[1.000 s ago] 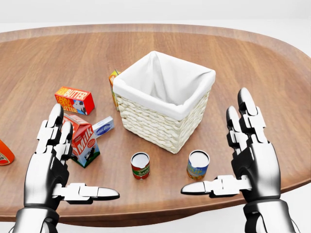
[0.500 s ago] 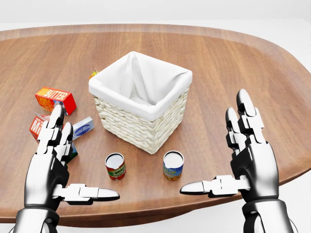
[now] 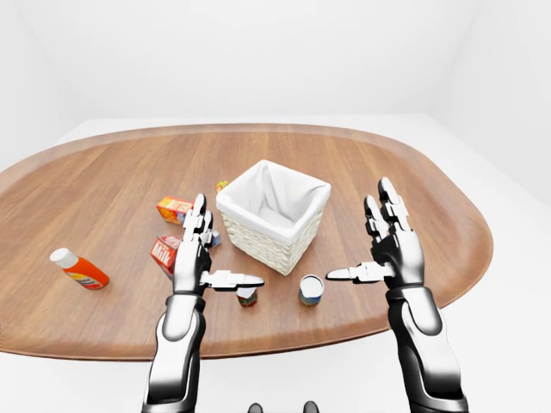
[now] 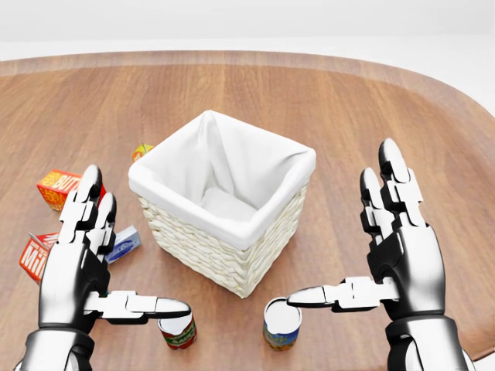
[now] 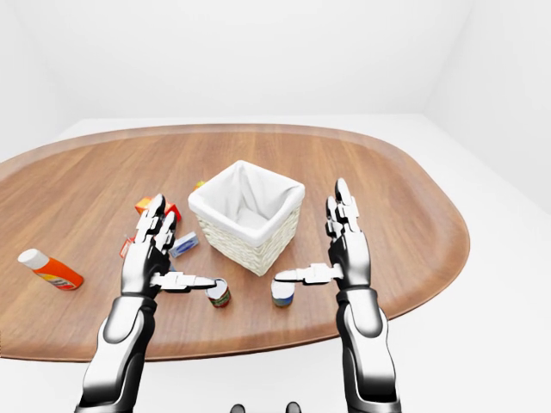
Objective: Pick up the tomato sauce, and put it in the basket.
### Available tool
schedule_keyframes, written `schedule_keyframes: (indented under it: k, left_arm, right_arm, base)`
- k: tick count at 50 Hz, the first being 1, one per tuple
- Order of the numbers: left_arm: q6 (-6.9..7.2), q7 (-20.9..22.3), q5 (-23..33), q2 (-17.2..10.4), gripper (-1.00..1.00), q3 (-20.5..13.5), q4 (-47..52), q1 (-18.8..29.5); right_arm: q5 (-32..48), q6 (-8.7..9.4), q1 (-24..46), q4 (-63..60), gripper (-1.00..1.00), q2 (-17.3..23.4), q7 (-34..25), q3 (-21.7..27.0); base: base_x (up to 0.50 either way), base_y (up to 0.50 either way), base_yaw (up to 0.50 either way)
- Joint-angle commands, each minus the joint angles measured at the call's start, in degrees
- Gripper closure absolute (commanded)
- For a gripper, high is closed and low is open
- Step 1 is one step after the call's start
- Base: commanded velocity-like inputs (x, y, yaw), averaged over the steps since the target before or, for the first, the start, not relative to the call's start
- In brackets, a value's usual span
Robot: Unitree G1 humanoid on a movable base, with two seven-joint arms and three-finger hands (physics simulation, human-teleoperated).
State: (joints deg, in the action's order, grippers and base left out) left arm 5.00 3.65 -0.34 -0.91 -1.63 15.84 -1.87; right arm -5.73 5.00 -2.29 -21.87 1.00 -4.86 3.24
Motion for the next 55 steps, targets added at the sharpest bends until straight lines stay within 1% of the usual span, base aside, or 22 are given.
schedule_keyframes:
  k: [1, 4, 8, 22, 24, 31, 55]
  left_arm:
    - [0.0, 0.01, 0.02, 0.0, -1.0, -0.03, -0.12, -0.41]
    - [0.0, -0.01, 0.03, 0.0, -1.0, -0.06, -0.49, -0.31]
    - [0.0, -0.05, 0.08, 0.03, -1.0, 0.06, -0.11, -0.46]
    - [0.0, -0.02, 0.04, -0.01, -1.0, -0.04, -0.2, -0.36]
    - [0.0, -0.01, 0.07, 0.0, -1.0, -0.01, -0.55, -0.37]
    - [0.0, 0.05, 0.02, 0.0, -1.0, -0.04, -0.91, -0.34]
    - [0.0, 0.0, 0.24, -0.03, -1.0, -0.06, -1.2, -0.34]
  right_arm:
    - [-0.29, 0.0, -0.34, 0.07, -1.0, -0.04, 0.28, 0.01]
    - [-0.04, 0.0, -0.47, -0.1, -1.0, 0.15, 0.05, -0.23]
    - [-0.04, 0.0, -0.41, 0.3, -1.0, 0.08, -0.17, -0.14]
    - [0.04, 0.0, -0.39, 0.25, -1.0, 0.01, 0.34, -0.21]
    - [-1.42, 0.0, -1.22, -0.25, -1.0, 0.08, -1.41, -0.37]
    - [1.63, 0.0, -0.05, 2.61, -1.0, 0.06, 0.49, -0.45]
    - [1.56, 0.0, -0.39, 2.07, -1.0, -0.05, 0.11, -0.63]
  base:
    - [0.0, 0.0, 0.0]
    - [0.0, 0.0, 0.0]
    - [0.0, -0.5, 0.0]
    - [0.0, 0.0, 0.0]
    - [0.0, 0.0, 0.0]
    - [0.47, 0.0, 0.0]
    - [0.0, 0.0, 0.0]
